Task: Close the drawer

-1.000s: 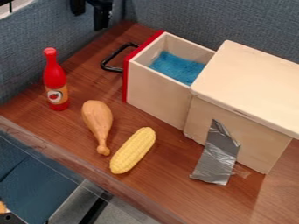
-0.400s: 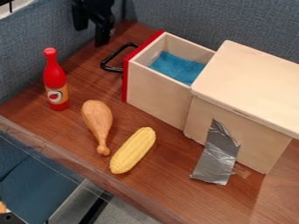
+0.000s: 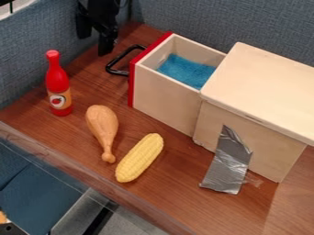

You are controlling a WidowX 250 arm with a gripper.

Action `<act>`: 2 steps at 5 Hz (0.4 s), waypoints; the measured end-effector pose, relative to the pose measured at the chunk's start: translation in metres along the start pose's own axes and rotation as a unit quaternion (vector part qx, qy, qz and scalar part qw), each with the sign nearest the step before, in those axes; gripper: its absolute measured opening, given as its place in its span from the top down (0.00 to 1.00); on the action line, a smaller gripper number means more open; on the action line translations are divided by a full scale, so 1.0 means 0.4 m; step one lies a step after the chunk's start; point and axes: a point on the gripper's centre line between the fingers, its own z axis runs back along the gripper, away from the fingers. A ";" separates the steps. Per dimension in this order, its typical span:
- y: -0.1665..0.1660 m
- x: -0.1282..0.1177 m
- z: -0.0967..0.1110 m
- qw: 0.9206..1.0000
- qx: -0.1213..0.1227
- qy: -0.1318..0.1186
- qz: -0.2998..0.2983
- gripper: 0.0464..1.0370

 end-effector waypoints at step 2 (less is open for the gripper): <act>-0.015 -0.001 -0.028 1.000 -0.016 0.008 -0.002 0.04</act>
